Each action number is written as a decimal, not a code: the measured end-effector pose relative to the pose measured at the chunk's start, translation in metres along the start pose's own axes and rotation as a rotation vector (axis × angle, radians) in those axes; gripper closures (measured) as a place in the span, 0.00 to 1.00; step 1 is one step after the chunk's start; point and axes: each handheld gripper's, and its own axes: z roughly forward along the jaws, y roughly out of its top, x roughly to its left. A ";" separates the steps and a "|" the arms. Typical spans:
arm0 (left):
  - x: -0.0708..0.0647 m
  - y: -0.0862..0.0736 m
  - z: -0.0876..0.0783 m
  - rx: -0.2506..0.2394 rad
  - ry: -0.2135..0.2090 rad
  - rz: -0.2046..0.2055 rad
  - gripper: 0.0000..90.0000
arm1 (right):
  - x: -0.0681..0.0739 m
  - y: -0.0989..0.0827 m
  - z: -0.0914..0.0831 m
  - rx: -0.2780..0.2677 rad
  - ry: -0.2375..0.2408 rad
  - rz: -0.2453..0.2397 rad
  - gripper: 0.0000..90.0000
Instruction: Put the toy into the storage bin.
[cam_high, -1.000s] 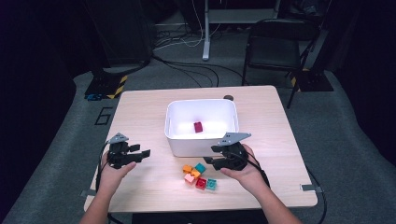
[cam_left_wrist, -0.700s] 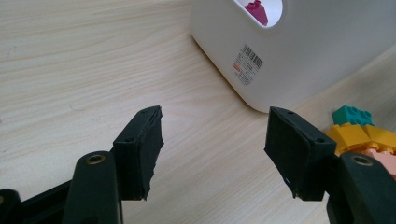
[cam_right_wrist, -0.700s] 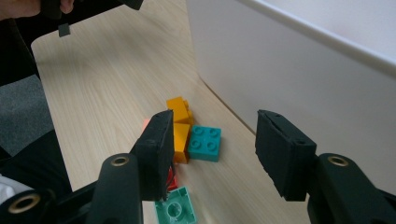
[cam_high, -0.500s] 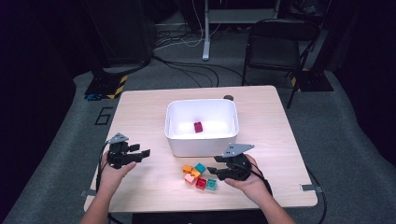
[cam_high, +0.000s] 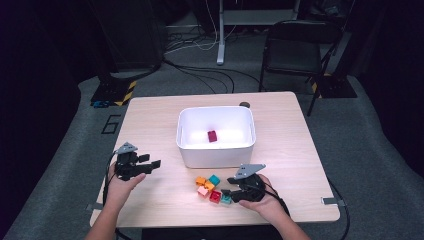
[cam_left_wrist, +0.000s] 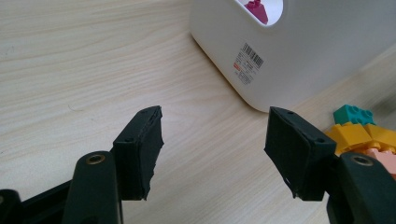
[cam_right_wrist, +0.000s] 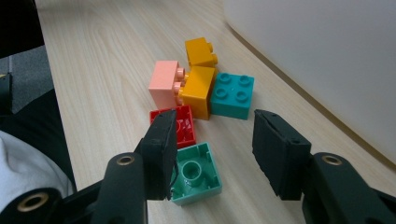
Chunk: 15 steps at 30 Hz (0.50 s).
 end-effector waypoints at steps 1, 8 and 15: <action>0.000 0.000 0.000 -0.001 0.000 0.000 0.40 | 0.000 -0.001 0.001 -0.002 0.003 -0.010 0.55; -0.001 0.001 0.001 0.001 -0.004 0.004 0.40 | 0.005 -0.004 0.007 0.019 0.015 -0.039 0.56; -0.001 0.001 0.001 0.003 -0.004 0.006 0.40 | 0.008 -0.009 0.017 0.067 0.022 -0.078 0.56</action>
